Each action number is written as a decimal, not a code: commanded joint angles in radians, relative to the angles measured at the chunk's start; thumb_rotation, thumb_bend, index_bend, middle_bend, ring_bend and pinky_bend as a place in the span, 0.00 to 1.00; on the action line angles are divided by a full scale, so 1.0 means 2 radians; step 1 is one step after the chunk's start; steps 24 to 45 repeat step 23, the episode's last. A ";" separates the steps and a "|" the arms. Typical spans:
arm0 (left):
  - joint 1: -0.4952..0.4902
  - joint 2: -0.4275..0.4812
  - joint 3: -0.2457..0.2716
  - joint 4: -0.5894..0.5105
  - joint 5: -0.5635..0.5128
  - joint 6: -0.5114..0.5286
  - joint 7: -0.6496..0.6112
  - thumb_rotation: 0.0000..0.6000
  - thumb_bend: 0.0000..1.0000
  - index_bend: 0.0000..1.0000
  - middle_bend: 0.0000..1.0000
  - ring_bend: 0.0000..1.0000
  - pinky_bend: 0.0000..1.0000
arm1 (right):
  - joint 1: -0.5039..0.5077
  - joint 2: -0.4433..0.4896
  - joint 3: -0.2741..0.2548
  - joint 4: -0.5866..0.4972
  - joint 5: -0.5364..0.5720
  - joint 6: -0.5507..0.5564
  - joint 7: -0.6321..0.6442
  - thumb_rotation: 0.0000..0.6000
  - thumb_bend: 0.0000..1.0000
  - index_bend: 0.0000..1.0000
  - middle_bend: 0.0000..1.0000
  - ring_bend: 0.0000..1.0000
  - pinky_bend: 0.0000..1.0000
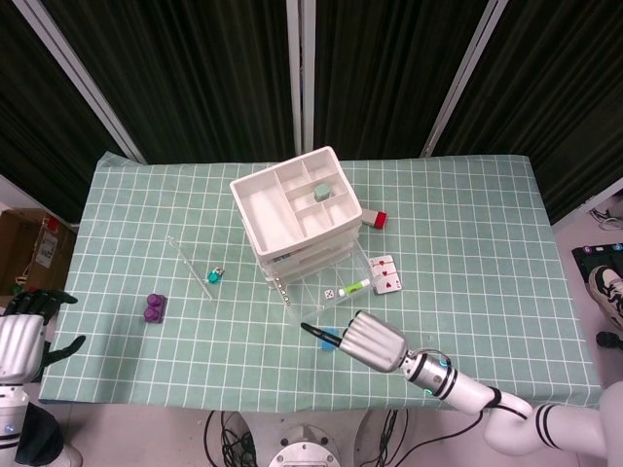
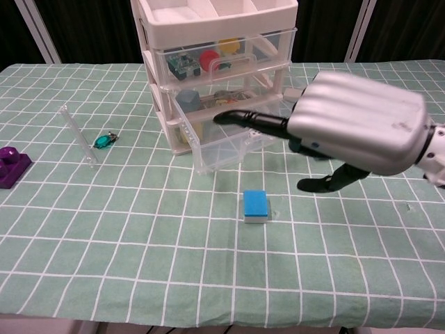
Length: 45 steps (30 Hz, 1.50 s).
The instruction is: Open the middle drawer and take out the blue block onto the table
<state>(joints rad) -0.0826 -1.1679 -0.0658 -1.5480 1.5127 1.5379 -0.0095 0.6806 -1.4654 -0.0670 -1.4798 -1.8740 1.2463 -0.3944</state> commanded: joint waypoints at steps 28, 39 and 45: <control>0.003 -0.034 0.008 0.008 -0.001 0.000 0.020 1.00 0.13 0.35 0.31 0.24 0.22 | -0.233 0.168 -0.004 -0.071 0.165 0.154 0.204 1.00 0.18 0.00 0.00 0.00 0.00; 0.003 -0.034 0.008 0.008 -0.001 0.000 0.020 1.00 0.13 0.35 0.31 0.24 0.22 | -0.233 0.168 -0.004 -0.071 0.165 0.154 0.204 1.00 0.18 0.00 0.00 0.00 0.00; 0.003 -0.034 0.008 0.008 -0.001 0.000 0.020 1.00 0.13 0.35 0.31 0.24 0.22 | -0.233 0.168 -0.004 -0.071 0.165 0.154 0.204 1.00 0.18 0.00 0.00 0.00 0.00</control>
